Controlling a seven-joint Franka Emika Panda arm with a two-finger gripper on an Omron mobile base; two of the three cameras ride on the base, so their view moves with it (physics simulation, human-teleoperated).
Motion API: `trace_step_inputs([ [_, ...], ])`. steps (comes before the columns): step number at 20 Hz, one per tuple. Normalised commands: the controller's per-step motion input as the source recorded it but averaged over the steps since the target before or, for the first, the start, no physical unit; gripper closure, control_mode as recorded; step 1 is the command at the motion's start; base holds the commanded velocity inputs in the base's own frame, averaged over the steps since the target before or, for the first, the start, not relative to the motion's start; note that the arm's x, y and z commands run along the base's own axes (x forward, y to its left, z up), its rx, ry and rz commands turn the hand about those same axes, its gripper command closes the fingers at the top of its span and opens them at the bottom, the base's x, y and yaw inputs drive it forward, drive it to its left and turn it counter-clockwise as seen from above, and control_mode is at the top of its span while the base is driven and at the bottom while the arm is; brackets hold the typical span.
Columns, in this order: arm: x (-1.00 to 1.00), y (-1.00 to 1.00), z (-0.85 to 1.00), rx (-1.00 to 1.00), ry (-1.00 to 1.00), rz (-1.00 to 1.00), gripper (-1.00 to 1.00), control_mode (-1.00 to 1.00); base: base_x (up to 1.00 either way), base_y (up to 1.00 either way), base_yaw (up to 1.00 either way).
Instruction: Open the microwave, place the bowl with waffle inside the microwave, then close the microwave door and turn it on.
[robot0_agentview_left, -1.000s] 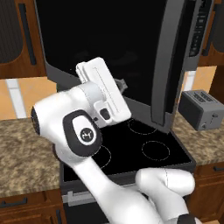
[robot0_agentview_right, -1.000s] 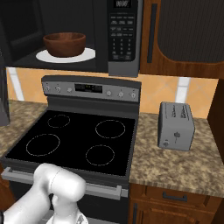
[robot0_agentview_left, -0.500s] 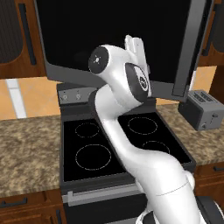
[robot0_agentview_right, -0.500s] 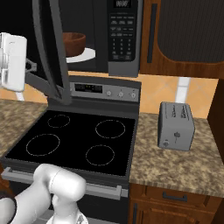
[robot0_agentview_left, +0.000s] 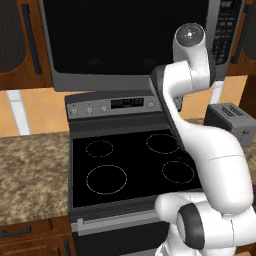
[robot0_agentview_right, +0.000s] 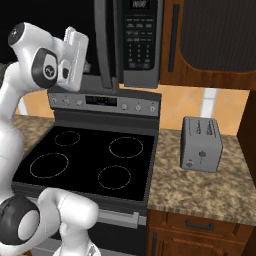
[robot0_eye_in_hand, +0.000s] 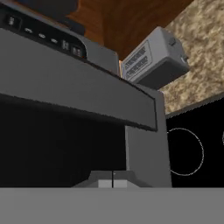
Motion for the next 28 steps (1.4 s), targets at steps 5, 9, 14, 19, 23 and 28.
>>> trace_step_inputs([
  [5, 1.00, -0.71, 0.00, 0.17, 0.17, 0.23, 1.00, -1.00, 0.00, 0.00, 0.00],
  [9, 1.00, -0.51, 0.00, 0.05, 0.33, 0.22, 1.00, -1.00, 0.00, 0.00, 0.00],
  [14, 1.00, -0.33, -0.06, 0.00, 0.40, 0.20, 1.00, -1.00, 0.00, 0.00, 0.00],
  [19, 1.00, -0.01, -0.42, -0.07, 0.35, 0.20, 1.00, -1.00, 0.00, 0.00, 0.00],
  [23, 0.44, 0.75, -0.39, -0.31, 0.12, 0.30, 1.00, -1.00, 0.00, 0.00, 0.00],
  [28, -0.39, 0.95, -0.12, -0.38, 0.00, 0.29, 1.00, -1.00, 0.00, 0.00, 0.00],
])
